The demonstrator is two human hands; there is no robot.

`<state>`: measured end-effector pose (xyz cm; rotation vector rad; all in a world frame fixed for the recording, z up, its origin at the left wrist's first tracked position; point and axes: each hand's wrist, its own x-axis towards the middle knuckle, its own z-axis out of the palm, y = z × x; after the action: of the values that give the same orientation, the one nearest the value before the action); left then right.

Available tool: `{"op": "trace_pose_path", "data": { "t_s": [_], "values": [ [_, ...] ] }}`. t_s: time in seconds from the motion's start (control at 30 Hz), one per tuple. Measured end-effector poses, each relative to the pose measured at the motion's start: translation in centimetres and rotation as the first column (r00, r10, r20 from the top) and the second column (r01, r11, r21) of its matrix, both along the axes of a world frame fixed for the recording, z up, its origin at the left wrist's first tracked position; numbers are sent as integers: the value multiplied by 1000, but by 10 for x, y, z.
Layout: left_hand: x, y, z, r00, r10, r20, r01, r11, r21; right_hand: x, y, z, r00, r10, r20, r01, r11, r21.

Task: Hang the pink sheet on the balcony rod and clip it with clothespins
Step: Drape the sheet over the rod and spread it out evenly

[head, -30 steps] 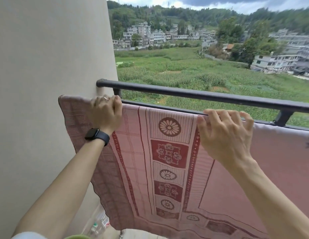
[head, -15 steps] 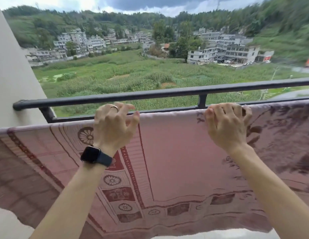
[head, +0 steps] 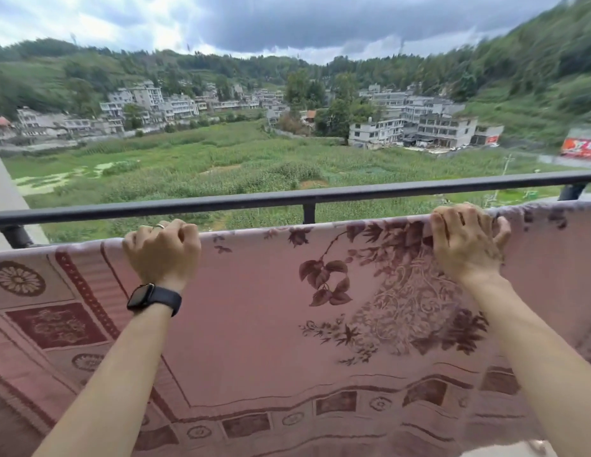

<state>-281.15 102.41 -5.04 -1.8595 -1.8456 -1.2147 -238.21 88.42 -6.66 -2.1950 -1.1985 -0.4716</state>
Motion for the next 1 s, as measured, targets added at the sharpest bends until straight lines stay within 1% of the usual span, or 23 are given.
{"op": "trace_pose_path", "data": {
  "t_s": [0.03,0.07,0.1,0.17,0.23,0.3,0.33,0.43,0.53,0.57,0.67,0.7,0.77,0.87,0.9,0.93,1.0],
  "values": [
    [28,-10,7,1000,13,25,-13,1000,-4,2,1,-1,1000,22,-7,-22,1000,9],
    [63,-21,12,999,-40,-6,40,999,26,0,3,-2,999,43,-18,-42,999,20],
    [103,-33,15,988,-139,-74,143,988,60,-3,5,-4,998,62,-24,-61,998,27],
    [187,-60,12,916,-335,-218,357,932,66,-4,4,-3,995,103,-17,-102,994,26],
    [253,-81,3,855,-410,-318,442,896,32,5,-4,0,989,146,39,-145,989,-12],
    [285,-82,-8,834,-406,-375,442,897,13,31,-12,0,978,159,131,-152,986,-65],
    [289,-78,-12,837,-382,-391,426,904,28,51,-17,1,979,147,143,-137,988,-77],
    [285,-67,-18,854,-313,-415,376,924,75,121,-34,3,994,76,80,-73,996,-47],
    [289,-71,-19,876,-268,-400,336,936,109,164,-43,2,986,93,141,-88,995,-38],
    [297,-73,-16,887,-273,-372,329,940,95,173,-43,3,986,98,137,-96,995,-20],
    [311,-79,5,939,-238,-248,227,971,-71,166,-31,-4,990,96,104,-101,994,42],
    [329,-80,15,942,-228,-248,211,973,-94,165,-30,-7,991,80,106,-88,994,71],
    [381,-89,35,905,-295,-307,281,956,-89,164,-31,-7,991,85,108,-97,989,109],
    [472,-116,41,802,-480,-355,488,870,-72,182,-40,0,970,182,162,-198,976,88],
    [494,-122,37,771,-523,-364,536,841,-75,198,-45,2,965,185,187,-204,975,92],
    [509,-124,31,746,-547,-379,555,826,-99,219,-50,3,967,158,197,-181,978,102],
    [520,-116,17,731,-537,-422,544,831,-114,275,-65,4,984,68,162,-88,989,116]
  ]
}}
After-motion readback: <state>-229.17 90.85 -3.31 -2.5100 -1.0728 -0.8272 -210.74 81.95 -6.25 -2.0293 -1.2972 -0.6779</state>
